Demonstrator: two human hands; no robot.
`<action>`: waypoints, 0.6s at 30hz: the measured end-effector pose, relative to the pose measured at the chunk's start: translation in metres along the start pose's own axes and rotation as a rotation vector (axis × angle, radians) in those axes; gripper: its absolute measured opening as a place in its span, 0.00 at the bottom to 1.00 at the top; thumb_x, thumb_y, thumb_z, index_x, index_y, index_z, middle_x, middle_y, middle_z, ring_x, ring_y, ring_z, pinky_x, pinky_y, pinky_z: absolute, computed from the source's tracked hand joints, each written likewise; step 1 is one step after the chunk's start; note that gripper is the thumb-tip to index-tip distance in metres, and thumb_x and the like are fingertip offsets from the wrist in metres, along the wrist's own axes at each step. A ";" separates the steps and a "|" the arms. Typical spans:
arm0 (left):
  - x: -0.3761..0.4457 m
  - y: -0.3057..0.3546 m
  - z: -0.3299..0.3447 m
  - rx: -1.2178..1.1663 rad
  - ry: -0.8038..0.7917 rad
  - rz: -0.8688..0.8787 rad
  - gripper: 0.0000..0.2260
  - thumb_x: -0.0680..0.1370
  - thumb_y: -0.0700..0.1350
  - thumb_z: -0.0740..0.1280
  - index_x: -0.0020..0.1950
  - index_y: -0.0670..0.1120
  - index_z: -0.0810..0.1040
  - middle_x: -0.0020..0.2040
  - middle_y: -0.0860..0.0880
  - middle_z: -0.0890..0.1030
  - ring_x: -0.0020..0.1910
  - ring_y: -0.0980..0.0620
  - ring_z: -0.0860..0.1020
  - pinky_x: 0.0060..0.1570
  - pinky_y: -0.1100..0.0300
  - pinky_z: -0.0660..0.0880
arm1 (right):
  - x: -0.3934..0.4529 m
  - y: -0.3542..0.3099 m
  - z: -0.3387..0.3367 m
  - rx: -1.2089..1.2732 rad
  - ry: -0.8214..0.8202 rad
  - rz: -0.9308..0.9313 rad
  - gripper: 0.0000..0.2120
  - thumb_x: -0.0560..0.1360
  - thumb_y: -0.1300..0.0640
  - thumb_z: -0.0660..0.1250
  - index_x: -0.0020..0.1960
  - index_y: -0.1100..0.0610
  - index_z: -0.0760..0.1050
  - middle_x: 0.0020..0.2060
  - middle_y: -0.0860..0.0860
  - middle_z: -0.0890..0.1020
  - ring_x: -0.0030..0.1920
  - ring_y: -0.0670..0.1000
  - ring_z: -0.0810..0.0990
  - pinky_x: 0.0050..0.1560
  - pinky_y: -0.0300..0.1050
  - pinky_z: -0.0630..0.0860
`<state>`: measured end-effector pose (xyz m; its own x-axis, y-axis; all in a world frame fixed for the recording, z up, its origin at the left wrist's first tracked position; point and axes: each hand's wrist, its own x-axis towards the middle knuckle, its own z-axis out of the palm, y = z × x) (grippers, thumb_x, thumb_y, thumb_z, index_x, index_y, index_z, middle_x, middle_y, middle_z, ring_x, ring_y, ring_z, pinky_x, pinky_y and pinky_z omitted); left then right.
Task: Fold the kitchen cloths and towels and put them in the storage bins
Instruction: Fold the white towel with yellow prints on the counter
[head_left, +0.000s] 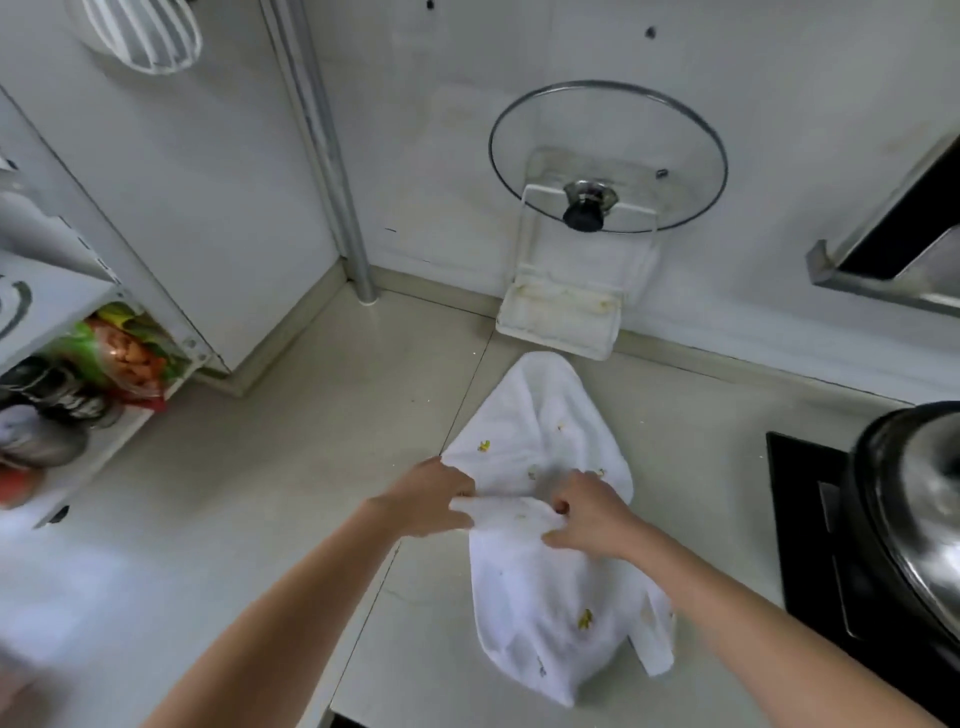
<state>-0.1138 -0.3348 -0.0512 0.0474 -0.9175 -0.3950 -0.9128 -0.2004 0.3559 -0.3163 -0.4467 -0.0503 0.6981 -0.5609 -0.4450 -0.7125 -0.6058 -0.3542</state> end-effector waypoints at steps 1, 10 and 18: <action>-0.004 -0.003 -0.007 -0.104 0.047 -0.027 0.08 0.75 0.53 0.67 0.47 0.49 0.77 0.40 0.53 0.76 0.49 0.51 0.74 0.42 0.61 0.63 | -0.001 0.000 -0.011 0.035 0.018 -0.031 0.20 0.66 0.51 0.73 0.31 0.51 0.61 0.31 0.44 0.65 0.38 0.50 0.68 0.32 0.41 0.60; -0.074 -0.003 -0.122 -0.459 0.092 -0.106 0.18 0.71 0.59 0.71 0.35 0.45 0.76 0.31 0.55 0.74 0.31 0.56 0.71 0.37 0.62 0.66 | -0.045 -0.048 -0.110 0.752 -0.274 -0.148 0.09 0.70 0.53 0.73 0.45 0.58 0.81 0.42 0.53 0.83 0.41 0.50 0.81 0.43 0.43 0.76; -0.112 -0.031 -0.149 0.084 -0.009 -0.268 0.14 0.69 0.57 0.73 0.46 0.49 0.79 0.40 0.53 0.77 0.39 0.54 0.76 0.36 0.62 0.69 | -0.047 -0.076 -0.118 -0.139 -0.291 0.041 0.10 0.68 0.49 0.73 0.43 0.53 0.77 0.40 0.48 0.79 0.39 0.49 0.77 0.38 0.40 0.72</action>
<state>-0.0302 -0.2771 0.1078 0.2883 -0.8324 -0.4732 -0.8986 -0.4059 0.1665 -0.2869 -0.4408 0.0947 0.6053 -0.4132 -0.6803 -0.7089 -0.6686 -0.2247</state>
